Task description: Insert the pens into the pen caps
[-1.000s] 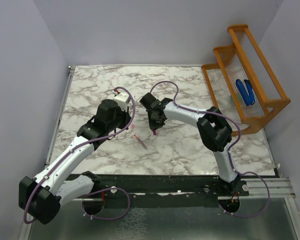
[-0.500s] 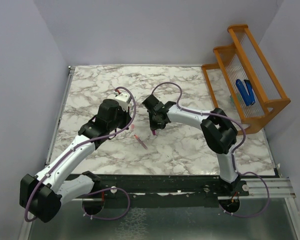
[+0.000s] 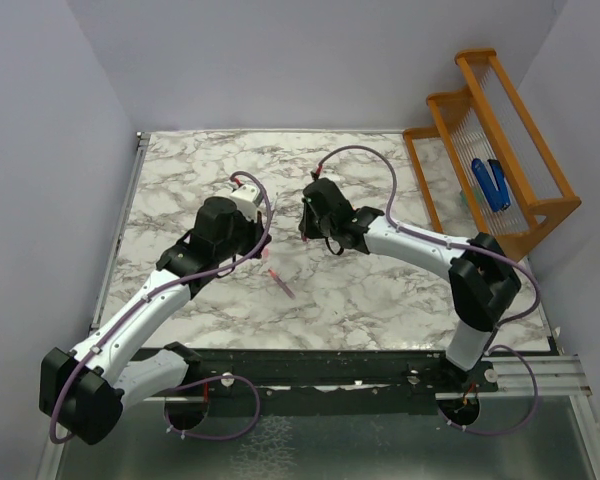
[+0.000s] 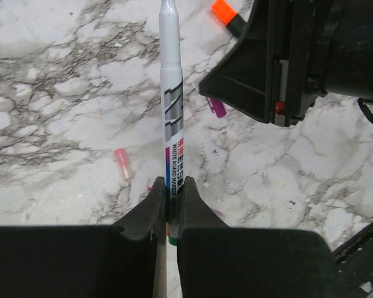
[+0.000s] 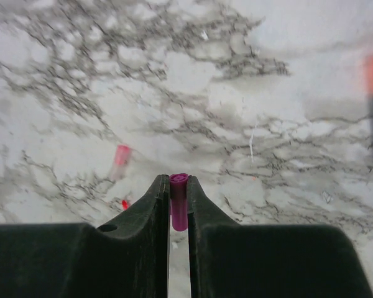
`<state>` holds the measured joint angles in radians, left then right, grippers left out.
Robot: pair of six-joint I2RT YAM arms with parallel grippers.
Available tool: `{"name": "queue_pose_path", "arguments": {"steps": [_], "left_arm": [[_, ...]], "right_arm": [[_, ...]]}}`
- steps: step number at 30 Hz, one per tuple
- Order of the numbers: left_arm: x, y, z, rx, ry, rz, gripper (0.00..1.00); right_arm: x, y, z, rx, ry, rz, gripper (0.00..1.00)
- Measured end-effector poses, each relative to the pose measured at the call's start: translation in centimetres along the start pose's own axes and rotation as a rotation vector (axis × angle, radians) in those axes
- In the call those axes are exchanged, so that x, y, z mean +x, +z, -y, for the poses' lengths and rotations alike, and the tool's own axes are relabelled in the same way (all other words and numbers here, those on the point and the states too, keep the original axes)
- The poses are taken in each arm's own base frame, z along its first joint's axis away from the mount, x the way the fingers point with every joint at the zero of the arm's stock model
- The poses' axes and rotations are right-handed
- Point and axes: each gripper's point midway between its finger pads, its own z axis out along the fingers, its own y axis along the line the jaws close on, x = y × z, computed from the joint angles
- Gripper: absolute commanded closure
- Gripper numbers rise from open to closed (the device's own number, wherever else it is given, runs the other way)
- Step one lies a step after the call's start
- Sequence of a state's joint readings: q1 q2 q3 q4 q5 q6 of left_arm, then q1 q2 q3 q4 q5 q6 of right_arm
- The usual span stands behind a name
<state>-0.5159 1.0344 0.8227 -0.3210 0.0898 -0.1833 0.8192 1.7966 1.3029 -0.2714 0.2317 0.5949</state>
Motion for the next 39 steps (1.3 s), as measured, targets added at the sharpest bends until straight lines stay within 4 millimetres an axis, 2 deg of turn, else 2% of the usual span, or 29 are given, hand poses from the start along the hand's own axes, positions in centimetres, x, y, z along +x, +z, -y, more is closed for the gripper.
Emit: {"name": "queue_pose_path", "arguments": {"steps": [5, 12, 20, 26, 33, 39], "left_arm": [[-0.9, 0.1, 2.3, 0.121, -0.05, 0.041, 1.0], [0.4, -0.4, 4.5, 0.251, -0.13, 0.055, 1.0], [-0.1, -1.3, 6.0, 0.338, -0.201, 0.124, 1.0], [0.5, -1.0, 6.5, 0.381, -0.263, 0.141, 1.0], [-0.2, -1.1, 6.8, 0.399, -0.286, 0.169, 1.0], [-0.4, -1.1, 6.9, 0.404, -0.291, 0.18, 1.0]], "right_arm": [[-4.5, -1.8, -1.7, -0.073, -0.002, 0.167, 0.83], [-10.2, -4.9, -3.8, -0.164, 0.02, 0.38, 0.82], [-14.5, -8.7, -4.9, -0.234, 0.066, 0.557, 0.82], [-15.6, -9.7, -5.5, -0.272, 0.092, 0.607, 0.82], [-14.9, -9.8, -5.9, -0.313, 0.113, 0.588, 0.82], [-14.1, -10.8, -6.2, -0.367, 0.145, 0.569, 0.82]]}}
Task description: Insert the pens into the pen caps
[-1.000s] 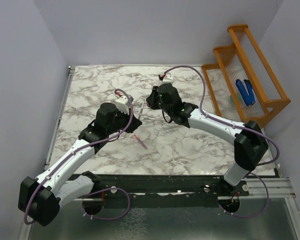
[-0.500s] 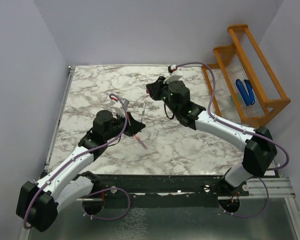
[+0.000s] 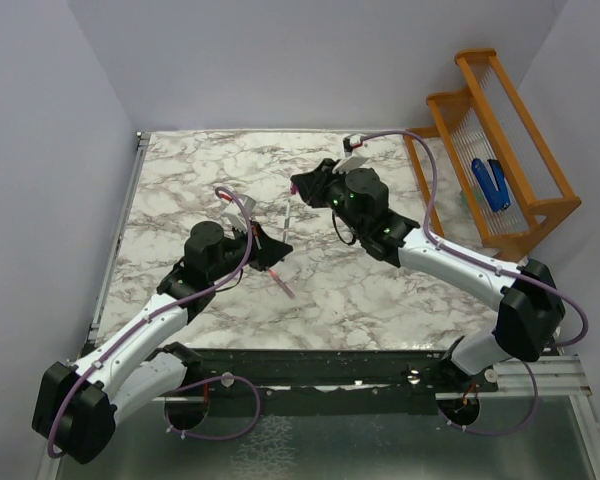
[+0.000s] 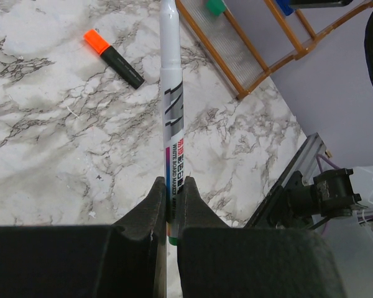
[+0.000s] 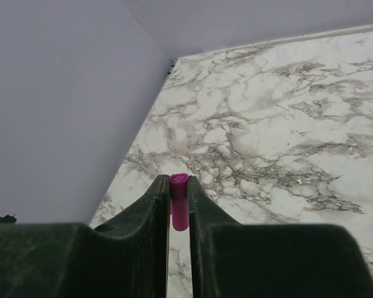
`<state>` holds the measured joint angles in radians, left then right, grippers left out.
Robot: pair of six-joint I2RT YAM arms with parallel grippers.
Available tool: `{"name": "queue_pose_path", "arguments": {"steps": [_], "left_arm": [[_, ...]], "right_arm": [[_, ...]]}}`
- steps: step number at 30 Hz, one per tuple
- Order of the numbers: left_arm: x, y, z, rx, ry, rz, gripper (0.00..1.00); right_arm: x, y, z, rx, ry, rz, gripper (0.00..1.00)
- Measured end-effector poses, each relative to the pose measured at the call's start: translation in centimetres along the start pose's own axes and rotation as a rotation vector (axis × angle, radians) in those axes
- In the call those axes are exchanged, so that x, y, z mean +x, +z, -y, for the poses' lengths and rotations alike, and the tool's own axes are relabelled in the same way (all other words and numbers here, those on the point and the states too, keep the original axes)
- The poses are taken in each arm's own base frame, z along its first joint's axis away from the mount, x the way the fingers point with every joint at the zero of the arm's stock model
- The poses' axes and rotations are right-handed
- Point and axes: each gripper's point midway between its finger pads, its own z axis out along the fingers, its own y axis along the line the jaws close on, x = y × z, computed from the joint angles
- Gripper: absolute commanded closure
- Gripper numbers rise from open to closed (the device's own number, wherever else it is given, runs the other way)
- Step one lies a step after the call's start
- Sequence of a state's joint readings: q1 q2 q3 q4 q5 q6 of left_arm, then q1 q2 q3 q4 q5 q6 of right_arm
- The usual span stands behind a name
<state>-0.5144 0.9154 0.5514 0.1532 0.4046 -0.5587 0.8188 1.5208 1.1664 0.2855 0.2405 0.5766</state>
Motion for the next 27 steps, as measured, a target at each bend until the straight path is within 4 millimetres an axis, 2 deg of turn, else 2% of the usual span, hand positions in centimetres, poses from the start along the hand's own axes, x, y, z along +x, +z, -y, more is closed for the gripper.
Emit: {"name": "queue_pose_path", "arguments": {"steps": [8, 27], "left_arm": [[0.2, 0.0, -0.1, -0.001, -0.004, -0.002, 1.0], [0.2, 0.0, -0.2, -0.001, 0.002, -0.001, 1.0]], "right_arm": [[-1.0, -0.6, -1.1, -0.045, 0.03, 0.023, 0.82], [0.0, -0.9, -2.1, -0.099, 0.042, -0.033, 0.82]]}}
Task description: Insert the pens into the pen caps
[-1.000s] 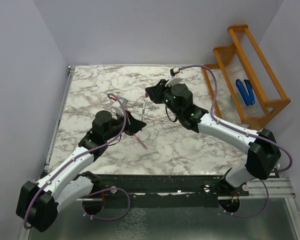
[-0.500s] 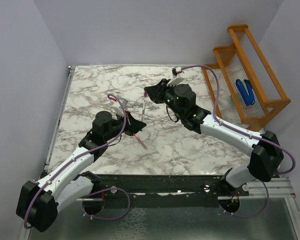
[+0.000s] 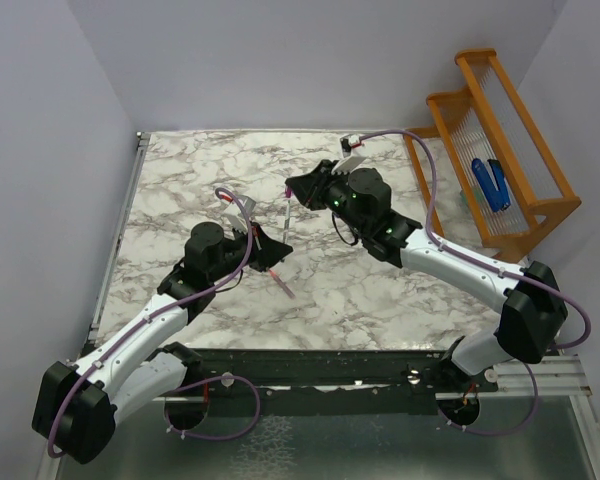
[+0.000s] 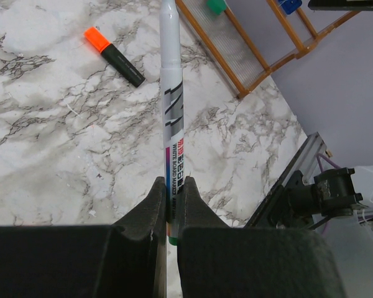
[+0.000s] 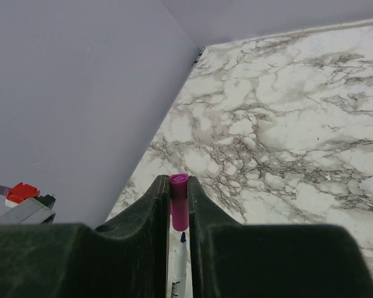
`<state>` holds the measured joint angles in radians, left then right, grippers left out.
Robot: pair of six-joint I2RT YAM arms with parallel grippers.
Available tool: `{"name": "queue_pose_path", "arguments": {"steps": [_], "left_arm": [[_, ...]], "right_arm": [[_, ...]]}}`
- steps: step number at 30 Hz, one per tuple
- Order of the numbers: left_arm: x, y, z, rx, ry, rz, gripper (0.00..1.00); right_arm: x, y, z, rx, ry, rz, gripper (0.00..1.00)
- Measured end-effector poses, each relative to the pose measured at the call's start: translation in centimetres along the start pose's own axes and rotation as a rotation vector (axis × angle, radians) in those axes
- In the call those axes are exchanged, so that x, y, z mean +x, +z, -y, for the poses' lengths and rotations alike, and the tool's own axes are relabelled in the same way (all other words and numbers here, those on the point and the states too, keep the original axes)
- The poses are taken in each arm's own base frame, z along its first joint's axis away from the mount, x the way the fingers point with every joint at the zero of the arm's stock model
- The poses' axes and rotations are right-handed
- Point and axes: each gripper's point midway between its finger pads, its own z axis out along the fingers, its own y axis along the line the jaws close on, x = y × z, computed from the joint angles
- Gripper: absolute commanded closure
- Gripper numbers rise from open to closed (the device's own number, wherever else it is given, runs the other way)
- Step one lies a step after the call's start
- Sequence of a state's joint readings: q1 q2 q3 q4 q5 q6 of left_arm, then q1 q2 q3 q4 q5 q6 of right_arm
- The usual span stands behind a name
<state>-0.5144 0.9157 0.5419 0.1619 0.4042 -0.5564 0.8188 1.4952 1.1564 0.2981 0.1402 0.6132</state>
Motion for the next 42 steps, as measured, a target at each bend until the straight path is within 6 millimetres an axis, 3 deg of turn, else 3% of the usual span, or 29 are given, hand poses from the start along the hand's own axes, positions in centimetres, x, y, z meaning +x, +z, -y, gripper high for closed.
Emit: {"name": "queue_pose_path", "arguments": {"steps": [42], "left_arm": [[0.02, -0.48, 0.04, -0.006, 0.021, 0.0, 1.0]], "right_arm": [[0.17, -0.77, -0.3, -0.013, -0.013, -0.029, 0.82]]}}
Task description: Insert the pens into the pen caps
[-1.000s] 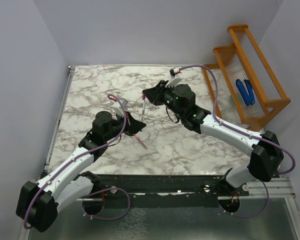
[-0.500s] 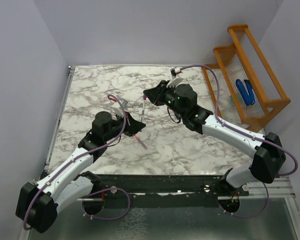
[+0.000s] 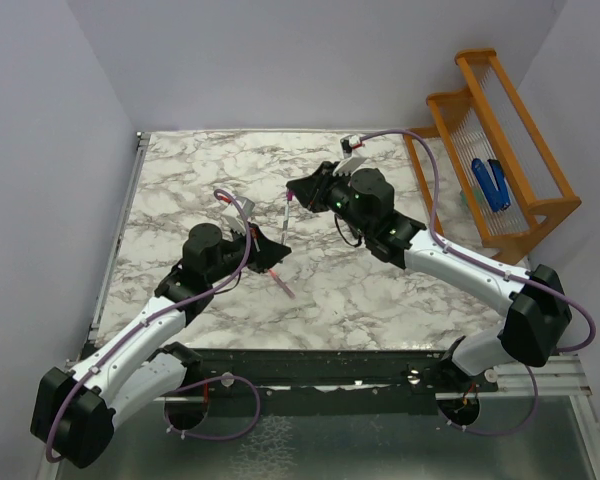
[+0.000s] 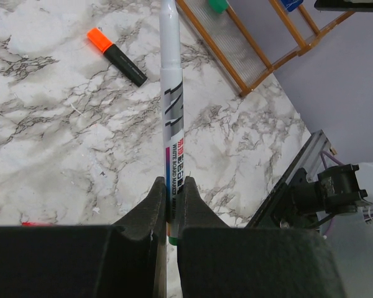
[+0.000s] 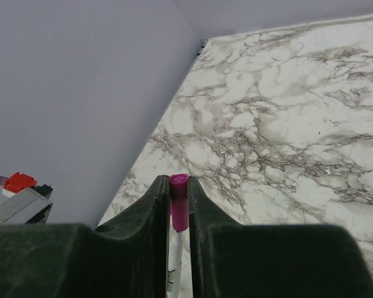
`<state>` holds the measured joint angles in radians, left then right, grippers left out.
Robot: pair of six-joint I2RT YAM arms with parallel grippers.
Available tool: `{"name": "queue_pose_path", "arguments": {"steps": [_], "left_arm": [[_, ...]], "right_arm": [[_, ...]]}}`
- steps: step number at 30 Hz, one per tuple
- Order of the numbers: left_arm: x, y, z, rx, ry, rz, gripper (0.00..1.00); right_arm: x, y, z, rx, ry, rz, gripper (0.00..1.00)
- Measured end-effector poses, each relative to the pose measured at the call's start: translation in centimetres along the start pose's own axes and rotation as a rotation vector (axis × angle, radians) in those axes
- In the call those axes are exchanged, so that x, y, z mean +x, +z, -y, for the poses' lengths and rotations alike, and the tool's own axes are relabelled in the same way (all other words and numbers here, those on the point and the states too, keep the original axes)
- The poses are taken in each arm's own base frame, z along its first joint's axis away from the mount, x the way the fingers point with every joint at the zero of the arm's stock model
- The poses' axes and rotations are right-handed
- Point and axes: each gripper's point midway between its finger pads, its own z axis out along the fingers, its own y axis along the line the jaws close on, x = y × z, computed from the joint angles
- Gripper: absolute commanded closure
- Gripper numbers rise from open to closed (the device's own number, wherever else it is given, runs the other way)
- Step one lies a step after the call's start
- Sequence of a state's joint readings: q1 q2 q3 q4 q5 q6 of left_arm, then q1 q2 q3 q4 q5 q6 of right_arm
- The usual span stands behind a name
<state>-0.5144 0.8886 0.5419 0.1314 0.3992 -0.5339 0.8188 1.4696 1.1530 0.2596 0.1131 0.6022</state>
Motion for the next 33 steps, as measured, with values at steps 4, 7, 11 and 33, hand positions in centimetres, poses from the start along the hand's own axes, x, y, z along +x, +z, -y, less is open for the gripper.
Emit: {"name": "queue_pose_path", "arguments": {"steps": [4, 7, 11, 33], "left_arm": [[-0.1, 0.0, 0.1, 0.001, 0.001, 0.003, 1.0], [-0.1, 0.0, 0.0, 0.0, 0.002, 0.003, 1.0], [-0.1, 0.0, 0.0, -0.002, 0.002, 0.004, 1.0], [0.1, -0.5, -1.3, -0.076, 0.04, -0.001, 1.0]], "right_arm": [[0.2, 0.0, 0.1, -0.001, -0.001, -0.006, 0.82], [0.3, 0.0, 0.0, -0.004, -0.001, -0.009, 0.82], [0.6, 0.0, 0.0, -0.011, -0.001, -0.019, 0.82], [3.2, -0.5, -0.2, -0.06, 0.004, -0.12, 0.81]]}}
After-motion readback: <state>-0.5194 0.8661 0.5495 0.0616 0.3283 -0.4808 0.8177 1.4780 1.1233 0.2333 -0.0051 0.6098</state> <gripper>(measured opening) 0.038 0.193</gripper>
